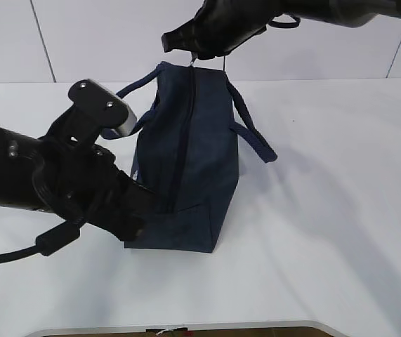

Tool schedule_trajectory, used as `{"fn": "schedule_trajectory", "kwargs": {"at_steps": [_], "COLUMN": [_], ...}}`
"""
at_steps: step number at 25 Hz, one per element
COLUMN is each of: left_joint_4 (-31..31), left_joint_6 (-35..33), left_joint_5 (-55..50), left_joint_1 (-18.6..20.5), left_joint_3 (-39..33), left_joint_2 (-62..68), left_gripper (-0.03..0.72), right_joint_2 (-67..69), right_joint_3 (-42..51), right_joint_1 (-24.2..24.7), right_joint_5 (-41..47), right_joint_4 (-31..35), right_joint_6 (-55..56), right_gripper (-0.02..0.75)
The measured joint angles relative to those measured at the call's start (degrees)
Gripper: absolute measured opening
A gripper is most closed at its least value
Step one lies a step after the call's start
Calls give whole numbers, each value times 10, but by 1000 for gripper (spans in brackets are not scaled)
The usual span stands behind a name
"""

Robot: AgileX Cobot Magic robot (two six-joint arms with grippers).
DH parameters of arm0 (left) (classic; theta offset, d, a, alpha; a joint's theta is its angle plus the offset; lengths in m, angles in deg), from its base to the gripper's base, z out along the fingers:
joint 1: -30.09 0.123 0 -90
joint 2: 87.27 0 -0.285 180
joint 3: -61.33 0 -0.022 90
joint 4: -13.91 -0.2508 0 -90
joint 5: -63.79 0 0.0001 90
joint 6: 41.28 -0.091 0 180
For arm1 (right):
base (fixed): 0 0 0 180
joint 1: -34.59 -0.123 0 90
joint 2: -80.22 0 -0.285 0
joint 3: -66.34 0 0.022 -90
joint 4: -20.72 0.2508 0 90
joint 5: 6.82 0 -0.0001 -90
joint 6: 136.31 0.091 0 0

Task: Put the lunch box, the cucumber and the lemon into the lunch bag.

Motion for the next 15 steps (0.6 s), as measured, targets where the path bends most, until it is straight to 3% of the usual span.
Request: {"fn": "schedule_trajectory", "kwargs": {"at_steps": [4,15], "left_joint_4": [-1,-5], "left_joint_6": [1,2], "left_joint_5": [-4,-4], "left_joint_1": [19,22], "left_joint_3": [-11,-19], "left_joint_2": [-1,-4], "left_gripper": [-6,-6], "right_joint_2": [0,29], "right_joint_3": [0,-10], "right_joint_1": [0,10], "right_joint_5": [5,-16], "right_joint_4": [9,29], "right_joint_6": [0,5], "right_gripper": [5,5]}}
